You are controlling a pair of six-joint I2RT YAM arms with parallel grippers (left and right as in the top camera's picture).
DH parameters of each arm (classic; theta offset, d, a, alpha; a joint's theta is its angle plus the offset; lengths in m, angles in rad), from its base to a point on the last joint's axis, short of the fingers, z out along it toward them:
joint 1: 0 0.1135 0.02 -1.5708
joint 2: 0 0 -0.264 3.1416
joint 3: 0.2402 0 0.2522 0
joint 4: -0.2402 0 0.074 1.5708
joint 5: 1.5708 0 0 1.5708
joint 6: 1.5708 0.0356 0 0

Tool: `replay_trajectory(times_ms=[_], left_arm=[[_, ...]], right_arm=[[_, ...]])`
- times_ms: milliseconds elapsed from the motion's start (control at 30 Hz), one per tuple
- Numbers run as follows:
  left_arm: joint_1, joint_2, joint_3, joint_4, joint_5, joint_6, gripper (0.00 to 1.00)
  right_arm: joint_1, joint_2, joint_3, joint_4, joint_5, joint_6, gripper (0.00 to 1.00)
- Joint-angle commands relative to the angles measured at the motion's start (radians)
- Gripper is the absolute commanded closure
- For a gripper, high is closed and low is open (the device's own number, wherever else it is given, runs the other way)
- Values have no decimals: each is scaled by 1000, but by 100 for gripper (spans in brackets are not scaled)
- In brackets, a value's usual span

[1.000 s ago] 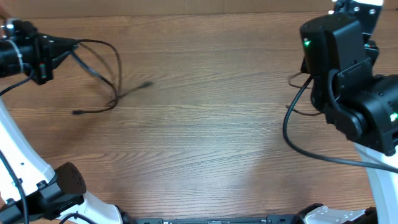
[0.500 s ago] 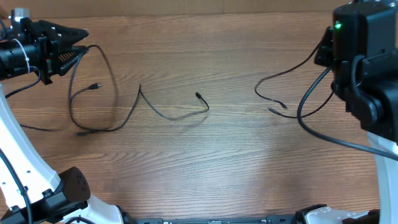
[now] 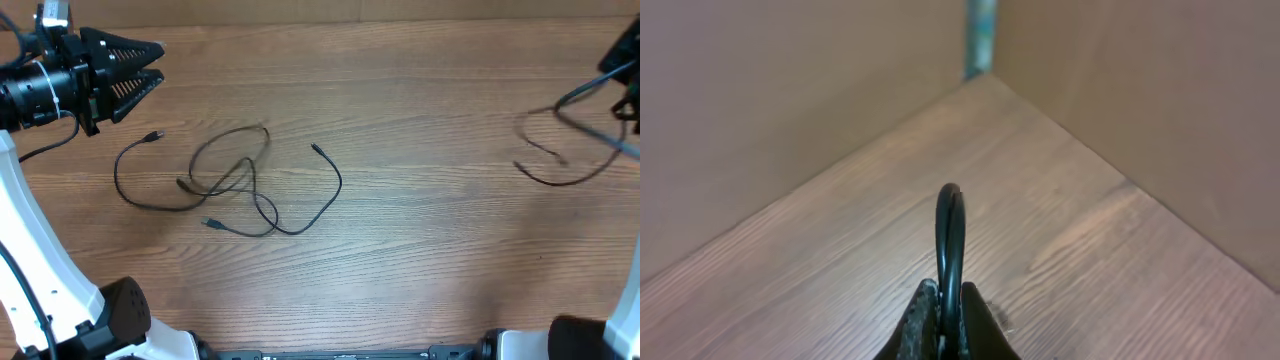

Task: Untangle cables

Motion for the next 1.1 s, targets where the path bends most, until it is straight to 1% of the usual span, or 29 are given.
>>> replay_trajectory(times_ms=[0, 267, 367, 467, 533, 567, 700, 833, 867, 900, 933, 967, 1067], left_arm=[[-4, -43, 1, -2, 28, 31, 62], [-24, -109, 1, -2, 27, 30, 62], [-24, -133, 1, -2, 23, 18, 61], [-24, -151, 1, -2, 16, 15, 62], [-33, -161, 1, -2, 16, 15, 62], [-45, -167, 1, -2, 15, 9, 62], [-82, -177, 1, -2, 10, 8, 62], [-137, -179, 1, -2, -51, -7, 62], [-151, -179, 1, -2, -69, -19, 62], [-168, -179, 1, -2, -89, -29, 61], [-182, -179, 1, -1, -100, -38, 61], [-195, -179, 1, -1, -109, -40, 61], [-215, -179, 1, 0, -113, -40, 59]], right_arm=[[-95, 39, 19, 28, -43, -6, 96], [-329, 205, 19, 123, -74, -11, 96], [-408, 265, 19, 188, -196, -106, 96], [-483, 315, 19, 264, -300, -138, 96], [-524, 342, 19, 309, -306, -140, 96], [-555, 360, 19, 342, -304, -167, 96], [-637, 397, 19, 420, -249, -191, 96], [-706, 415, 19, 455, -295, -191, 96], [-721, 418, 19, 463, -334, -190, 93], [-733, 419, 19, 465, -374, -190, 62], [-745, 420, 19, 465, -421, -190, 0], [-755, 420, 19, 464, -479, -190, 0], [-775, 417, 19, 463, -742, -189, 0]])
